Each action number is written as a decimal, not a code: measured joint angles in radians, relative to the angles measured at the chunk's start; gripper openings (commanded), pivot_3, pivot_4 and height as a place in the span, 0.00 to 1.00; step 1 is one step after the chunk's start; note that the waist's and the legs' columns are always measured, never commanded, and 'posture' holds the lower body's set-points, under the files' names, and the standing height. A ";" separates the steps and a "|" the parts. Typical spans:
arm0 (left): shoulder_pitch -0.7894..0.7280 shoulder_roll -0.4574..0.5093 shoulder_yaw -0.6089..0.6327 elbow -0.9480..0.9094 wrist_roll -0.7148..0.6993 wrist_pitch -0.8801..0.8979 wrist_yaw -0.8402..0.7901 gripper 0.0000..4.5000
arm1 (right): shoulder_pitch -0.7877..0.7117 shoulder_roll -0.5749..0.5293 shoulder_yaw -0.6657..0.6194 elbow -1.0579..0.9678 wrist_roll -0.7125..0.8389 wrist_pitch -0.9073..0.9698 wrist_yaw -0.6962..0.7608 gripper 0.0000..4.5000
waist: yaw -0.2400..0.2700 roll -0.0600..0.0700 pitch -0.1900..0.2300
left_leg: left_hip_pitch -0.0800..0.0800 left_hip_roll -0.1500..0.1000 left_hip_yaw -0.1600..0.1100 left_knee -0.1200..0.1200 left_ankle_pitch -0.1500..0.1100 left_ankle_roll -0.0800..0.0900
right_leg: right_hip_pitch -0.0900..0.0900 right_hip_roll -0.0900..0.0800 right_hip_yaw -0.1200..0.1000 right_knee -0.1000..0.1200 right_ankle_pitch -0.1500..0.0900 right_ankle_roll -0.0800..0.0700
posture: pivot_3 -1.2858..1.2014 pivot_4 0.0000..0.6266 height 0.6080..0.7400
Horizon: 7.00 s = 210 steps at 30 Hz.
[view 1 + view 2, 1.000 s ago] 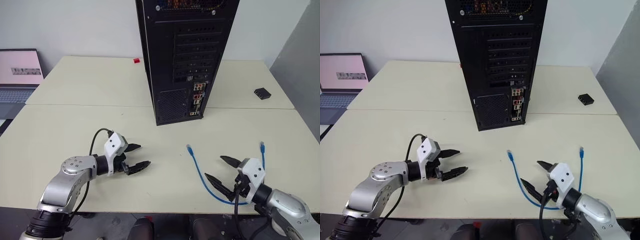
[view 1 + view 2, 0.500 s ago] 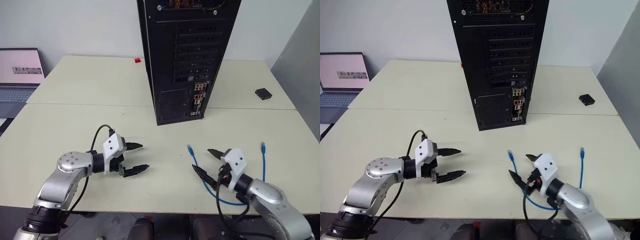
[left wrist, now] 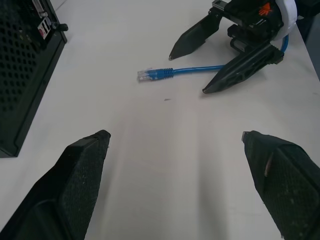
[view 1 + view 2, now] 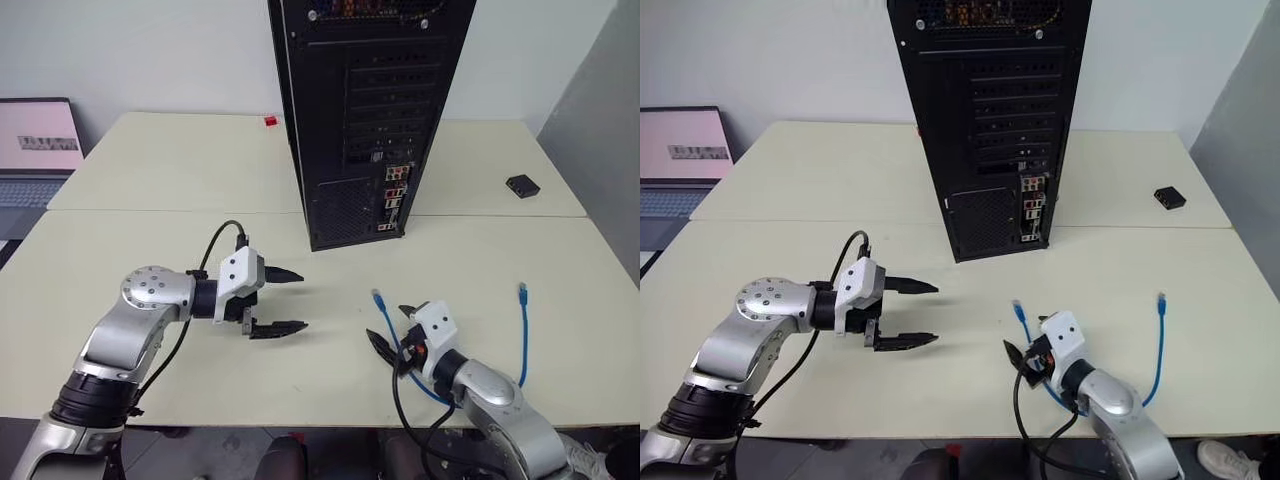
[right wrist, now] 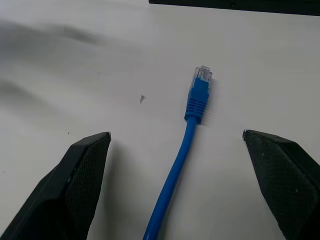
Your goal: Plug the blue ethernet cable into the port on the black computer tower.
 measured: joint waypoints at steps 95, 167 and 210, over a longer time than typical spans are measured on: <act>-0.226 -0.260 -0.178 0.318 0.103 -0.339 -0.204 0.42 | -0.197 -0.354 0.034 -0.093 -0.127 -0.218 0.424 0.00 | 0.002 -0.002 -0.001 | 0.000 -0.001 0.000 0.002 0.000 0.001 | 0.000 0.000 0.000 0.002 0.000 0.000 | 0.52 0.24 1.00; -0.419 -0.353 -0.112 1.027 0.632 -1.884 0.453 0.06 | -0.242 -0.200 -0.253 -0.186 0.635 0.411 0.249 0.77 | 0.003 -0.002 -0.001 | -0.001 -0.002 -0.002 0.002 0.000 0.001 | 0.001 0.000 -0.002 0.002 0.001 0.000 | 0.52 0.24 1.00; -0.399 -0.269 -0.115 0.926 1.014 -1.865 0.941 0.06 | -0.254 -0.148 -0.236 -0.119 0.695 0.413 0.184 0.00 | 0.003 -0.002 -0.001 | -0.001 -0.001 -0.003 0.002 0.000 0.001 | 0.001 -0.001 -0.003 0.004 0.001 0.000 | 0.52 0.24 1.00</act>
